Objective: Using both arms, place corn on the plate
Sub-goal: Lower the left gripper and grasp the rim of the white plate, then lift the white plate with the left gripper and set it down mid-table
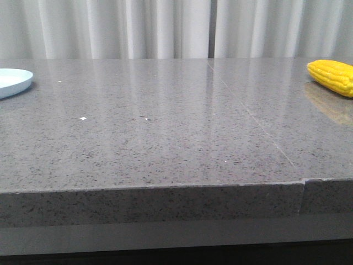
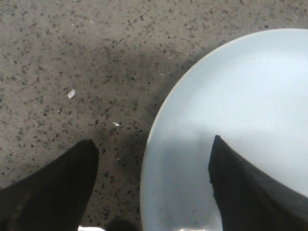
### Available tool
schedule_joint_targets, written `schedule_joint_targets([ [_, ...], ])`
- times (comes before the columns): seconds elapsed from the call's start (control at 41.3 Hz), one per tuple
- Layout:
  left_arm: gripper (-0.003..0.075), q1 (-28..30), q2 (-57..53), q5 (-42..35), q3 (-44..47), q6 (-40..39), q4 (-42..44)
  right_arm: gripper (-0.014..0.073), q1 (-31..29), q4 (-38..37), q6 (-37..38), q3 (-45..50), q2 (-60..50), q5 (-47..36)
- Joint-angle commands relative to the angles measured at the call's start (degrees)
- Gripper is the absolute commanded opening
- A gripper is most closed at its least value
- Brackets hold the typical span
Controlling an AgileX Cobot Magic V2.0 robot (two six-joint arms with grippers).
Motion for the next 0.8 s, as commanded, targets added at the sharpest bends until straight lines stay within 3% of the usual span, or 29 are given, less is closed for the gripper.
schedule_joint_targets([
  [0.0, 0.0400, -0.34, -2.54, -1.83, -2.22, 0.11, -1.30, 0.0499, 0.00, -0.44, -0.59, -1.87, 0.12, -4.17],
  [0.46, -0.0022, -0.22, -1.73, 0.31, -2.22, 0.11, -1.21, 0.0499, 0.00, -0.44, -0.59, -1.87, 0.12, -4.17],
  [0.775, -0.0020, -0.56, -6.51, 1.99, -2.59, 0.11, -3.79, 0.0499, 0.00, -0.44, -0.59, -1.87, 0.12, -4.17],
])
